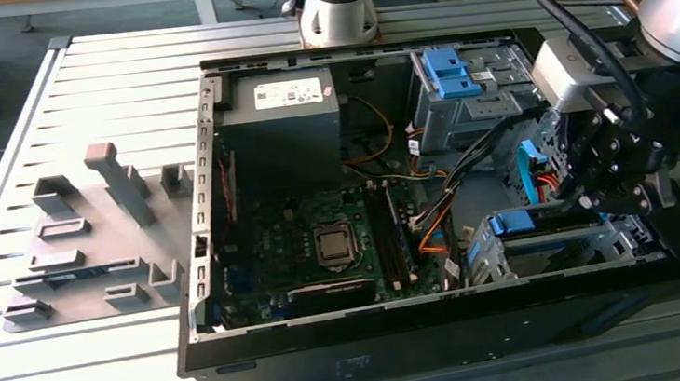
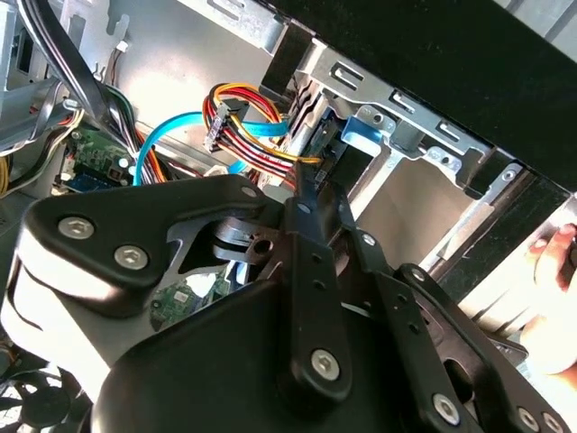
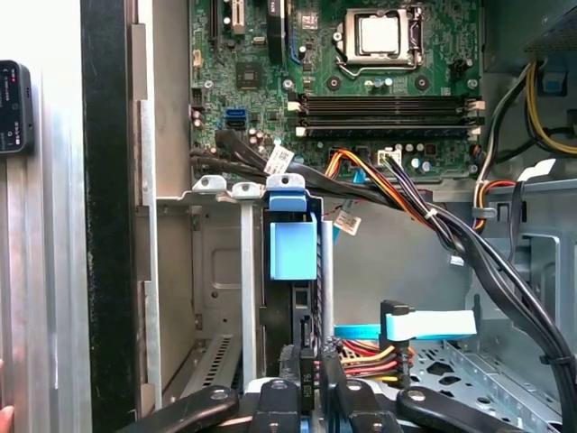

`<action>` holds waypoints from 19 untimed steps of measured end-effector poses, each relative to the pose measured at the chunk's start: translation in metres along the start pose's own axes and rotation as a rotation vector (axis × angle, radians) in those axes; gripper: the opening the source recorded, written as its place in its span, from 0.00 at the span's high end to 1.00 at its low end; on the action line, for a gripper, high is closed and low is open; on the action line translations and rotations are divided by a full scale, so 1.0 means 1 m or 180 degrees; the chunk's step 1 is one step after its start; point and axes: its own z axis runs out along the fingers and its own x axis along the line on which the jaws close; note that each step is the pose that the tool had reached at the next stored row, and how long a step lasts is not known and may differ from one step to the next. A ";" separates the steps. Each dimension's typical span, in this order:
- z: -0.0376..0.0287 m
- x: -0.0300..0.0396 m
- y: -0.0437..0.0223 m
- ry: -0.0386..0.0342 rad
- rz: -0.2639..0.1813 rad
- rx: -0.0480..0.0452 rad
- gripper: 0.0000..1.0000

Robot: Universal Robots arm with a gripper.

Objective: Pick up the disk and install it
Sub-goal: 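Insert the first disk wire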

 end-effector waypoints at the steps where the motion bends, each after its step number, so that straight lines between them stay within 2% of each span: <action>1: -0.0012 0.0000 0.0000 0.0000 0.0000 0.0000 0.76; 7: -0.0072 -0.0001 -0.0001 0.0000 0.0000 0.0000 0.76; 12: -0.0080 -0.0002 -0.0001 0.0000 0.0000 0.0000 0.76; 16: -0.0080 -0.0002 -0.0001 0.0000 0.0000 0.0000 0.89; 19: -0.0080 -0.0002 -0.0001 0.0000 0.0000 0.0000 0.89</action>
